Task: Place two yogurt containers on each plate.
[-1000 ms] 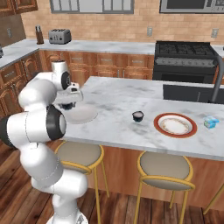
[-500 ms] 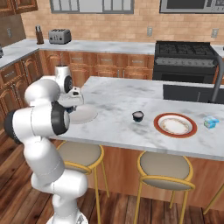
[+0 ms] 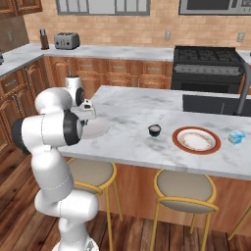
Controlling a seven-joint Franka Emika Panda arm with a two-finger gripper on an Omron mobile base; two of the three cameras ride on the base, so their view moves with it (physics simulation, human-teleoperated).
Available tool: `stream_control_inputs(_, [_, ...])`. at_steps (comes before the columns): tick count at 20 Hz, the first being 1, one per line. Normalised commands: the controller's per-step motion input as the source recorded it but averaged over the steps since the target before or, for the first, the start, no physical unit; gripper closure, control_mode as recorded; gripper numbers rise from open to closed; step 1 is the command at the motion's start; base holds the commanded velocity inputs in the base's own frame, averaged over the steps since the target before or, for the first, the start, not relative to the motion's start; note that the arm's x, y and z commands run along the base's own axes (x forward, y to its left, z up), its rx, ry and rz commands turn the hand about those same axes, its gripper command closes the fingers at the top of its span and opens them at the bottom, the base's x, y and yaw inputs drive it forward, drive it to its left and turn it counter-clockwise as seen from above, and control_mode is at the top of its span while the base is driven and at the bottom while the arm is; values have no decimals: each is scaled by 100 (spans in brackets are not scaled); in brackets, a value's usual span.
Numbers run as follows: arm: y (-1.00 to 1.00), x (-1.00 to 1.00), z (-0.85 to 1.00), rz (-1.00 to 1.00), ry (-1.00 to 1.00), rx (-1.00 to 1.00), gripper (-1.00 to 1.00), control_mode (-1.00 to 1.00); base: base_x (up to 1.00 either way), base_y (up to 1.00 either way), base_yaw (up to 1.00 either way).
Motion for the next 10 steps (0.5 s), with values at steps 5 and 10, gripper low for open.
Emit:
stream_control_inputs(5, [0,0,-2,0,3,0,100,-100,0,0,0])
stream_control_inputs(10, [0,0,-5,0,4,0,100,-100,0,0,0])
